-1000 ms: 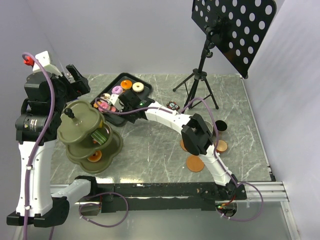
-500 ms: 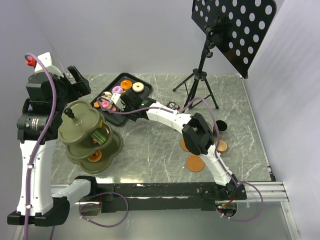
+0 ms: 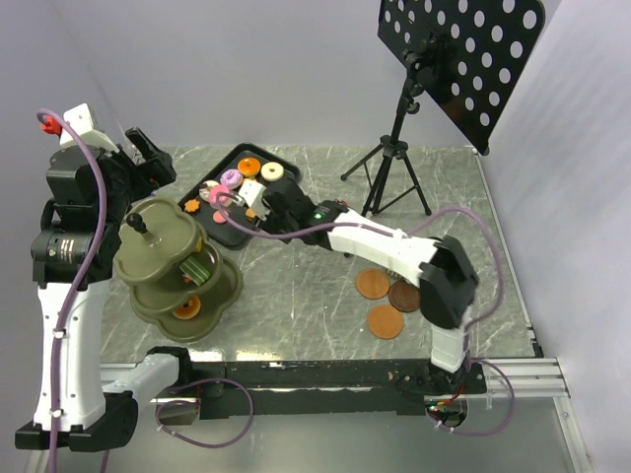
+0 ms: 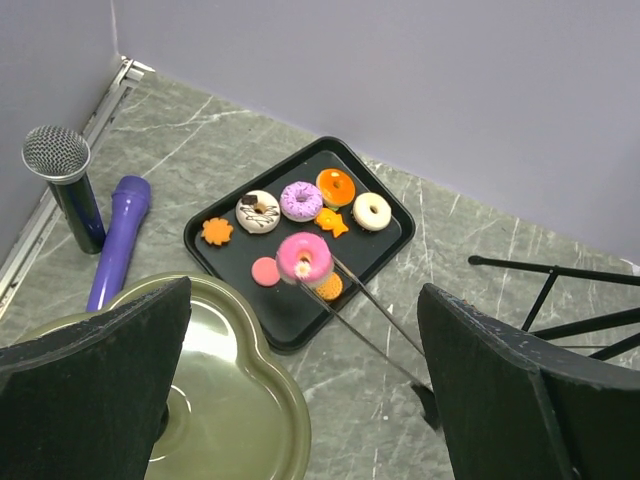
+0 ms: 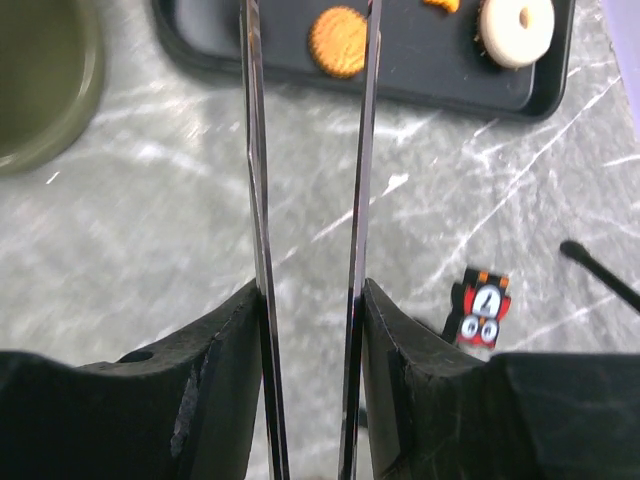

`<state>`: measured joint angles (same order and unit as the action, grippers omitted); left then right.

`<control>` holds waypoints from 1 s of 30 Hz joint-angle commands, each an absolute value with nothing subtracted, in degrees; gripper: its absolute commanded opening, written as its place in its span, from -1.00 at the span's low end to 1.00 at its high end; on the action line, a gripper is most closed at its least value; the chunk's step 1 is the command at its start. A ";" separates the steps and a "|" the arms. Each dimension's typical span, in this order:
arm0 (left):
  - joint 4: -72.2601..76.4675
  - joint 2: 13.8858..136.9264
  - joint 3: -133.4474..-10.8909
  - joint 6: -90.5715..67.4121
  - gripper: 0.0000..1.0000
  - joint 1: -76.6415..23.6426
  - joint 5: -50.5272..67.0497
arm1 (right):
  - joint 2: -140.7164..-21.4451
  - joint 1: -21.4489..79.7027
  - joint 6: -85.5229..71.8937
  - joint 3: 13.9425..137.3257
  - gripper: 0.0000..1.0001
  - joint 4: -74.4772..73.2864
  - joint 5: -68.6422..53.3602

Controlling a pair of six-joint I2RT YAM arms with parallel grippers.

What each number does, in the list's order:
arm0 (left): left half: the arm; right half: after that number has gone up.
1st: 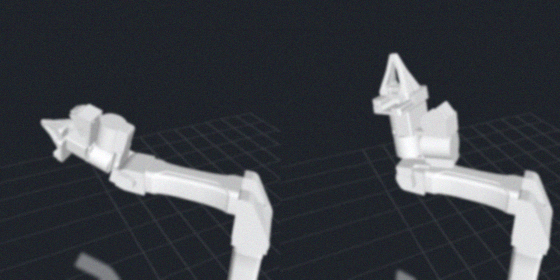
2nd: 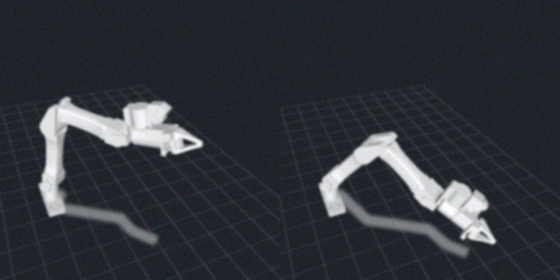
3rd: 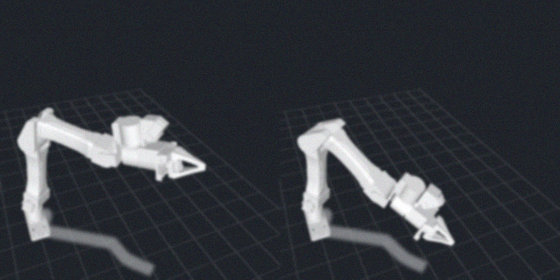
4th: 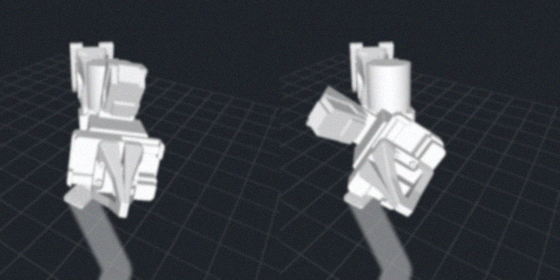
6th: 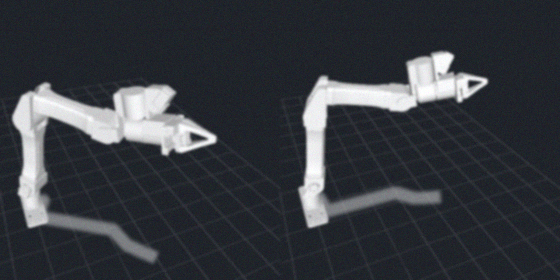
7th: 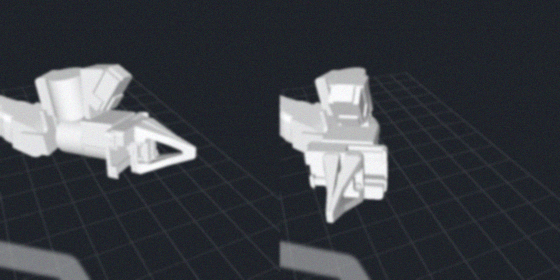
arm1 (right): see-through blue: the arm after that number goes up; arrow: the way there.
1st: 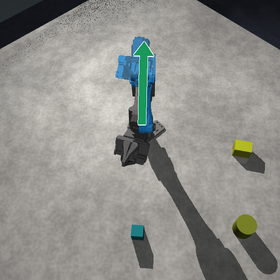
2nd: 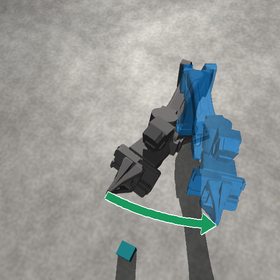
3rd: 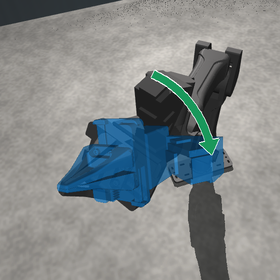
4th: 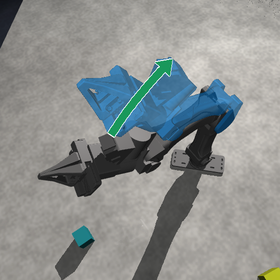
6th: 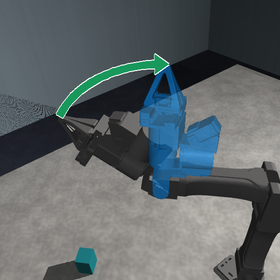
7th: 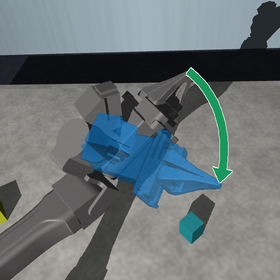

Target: Serve the afternoon tea

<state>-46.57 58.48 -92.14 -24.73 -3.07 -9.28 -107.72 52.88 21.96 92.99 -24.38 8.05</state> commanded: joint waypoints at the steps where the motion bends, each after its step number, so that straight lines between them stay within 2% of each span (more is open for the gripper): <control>1: -43.77 58.01 -91.67 -26.45 0.99 -2.72 -8.09 | -98.45 54.58 20.13 86.33 -0.40 -23.38 7.74; 6: -43.94 58.71 -91.85 -27.16 0.99 -2.72 -6.95 | -92.12 56.25 18.90 79.29 -0.40 -25.40 5.02; 13: -44.82 59.94 -92.20 -27.33 0.99 -2.72 -4.75 | -90.44 58.97 18.63 74.88 -0.42 -23.56 1.33; 30: -46.49 58.62 -92.11 -26.10 0.99 -2.72 -3.60 | -104.05 62.84 18.90 82.52 -0.45 -15.38 -2.64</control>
<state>-46.87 60.40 -91.61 -26.63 -3.07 -4.10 -101.56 62.37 18.94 77.45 -20.25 -1.45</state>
